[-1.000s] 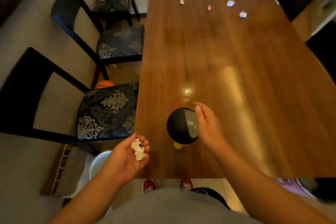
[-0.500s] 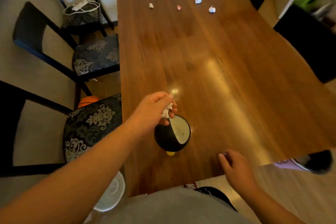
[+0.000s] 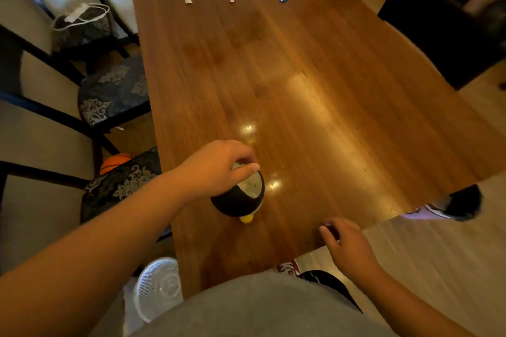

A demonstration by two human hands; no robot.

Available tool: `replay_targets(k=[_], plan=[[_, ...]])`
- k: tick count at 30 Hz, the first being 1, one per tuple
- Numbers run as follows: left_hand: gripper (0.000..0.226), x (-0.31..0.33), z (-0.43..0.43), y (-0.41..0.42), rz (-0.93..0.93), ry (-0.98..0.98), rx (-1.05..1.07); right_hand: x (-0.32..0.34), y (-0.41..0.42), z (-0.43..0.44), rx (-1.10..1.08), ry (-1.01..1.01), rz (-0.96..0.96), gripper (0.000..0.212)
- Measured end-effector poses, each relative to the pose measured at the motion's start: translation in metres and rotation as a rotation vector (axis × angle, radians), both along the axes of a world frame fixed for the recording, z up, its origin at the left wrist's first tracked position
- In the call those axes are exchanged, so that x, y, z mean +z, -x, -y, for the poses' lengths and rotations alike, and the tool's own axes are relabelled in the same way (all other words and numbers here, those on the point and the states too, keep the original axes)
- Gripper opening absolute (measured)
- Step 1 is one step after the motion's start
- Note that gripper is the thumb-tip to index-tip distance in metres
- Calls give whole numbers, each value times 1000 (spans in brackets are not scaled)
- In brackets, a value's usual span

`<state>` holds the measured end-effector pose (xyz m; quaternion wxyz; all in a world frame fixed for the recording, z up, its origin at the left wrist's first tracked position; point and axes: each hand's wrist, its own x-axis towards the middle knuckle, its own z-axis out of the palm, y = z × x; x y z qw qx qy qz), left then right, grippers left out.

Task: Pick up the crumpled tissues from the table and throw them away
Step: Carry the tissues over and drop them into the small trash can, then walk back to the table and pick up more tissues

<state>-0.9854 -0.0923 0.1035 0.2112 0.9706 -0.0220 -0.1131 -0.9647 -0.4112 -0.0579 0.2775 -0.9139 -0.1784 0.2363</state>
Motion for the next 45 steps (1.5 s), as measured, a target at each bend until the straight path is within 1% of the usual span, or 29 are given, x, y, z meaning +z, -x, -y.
replay_targets(k=[3,5,7,11,14,16,18,21,25,28,31,35,37,39,42,45], plan=[[29,4,16,31,131,119,59,3,6,0,-13,1,10,21],[23,-3,34,59,140,208,60,5,16,2,-42,2,8,21],[22,-19,52,88,23,281,70,8,33,6,-105,-12,-28,18],[17,-75,74,134,-345,358,50,9,79,17,-250,-38,-204,16],[22,-124,91,158,-551,446,114,6,116,34,-344,-15,-300,17],[26,-151,104,172,-678,484,136,4,140,51,-395,-1,-332,14],[25,-170,115,181,-797,473,128,4,164,72,-468,-14,-369,10],[19,-188,125,189,-913,335,87,4,196,112,-624,-51,-406,21],[25,-198,148,181,-933,207,108,-3,232,180,-820,-46,-476,20],[19,-201,185,164,-942,115,111,-14,258,234,-953,-37,-526,24],[17,-201,240,148,-943,99,132,-26,282,291,-1065,-52,-583,25],[17,-195,329,127,-937,171,158,-44,302,364,-1146,-56,-620,26],[22,-191,370,115,-929,169,110,-51,305,395,-1184,-66,-634,25],[21,-185,406,104,-893,146,37,-54,304,422,-1191,-56,-656,24],[24,-179,442,91,-861,124,-14,-55,293,459,-1208,-69,-678,24],[25,-179,460,78,-852,124,4,-52,263,492,-1208,-100,-659,23]])
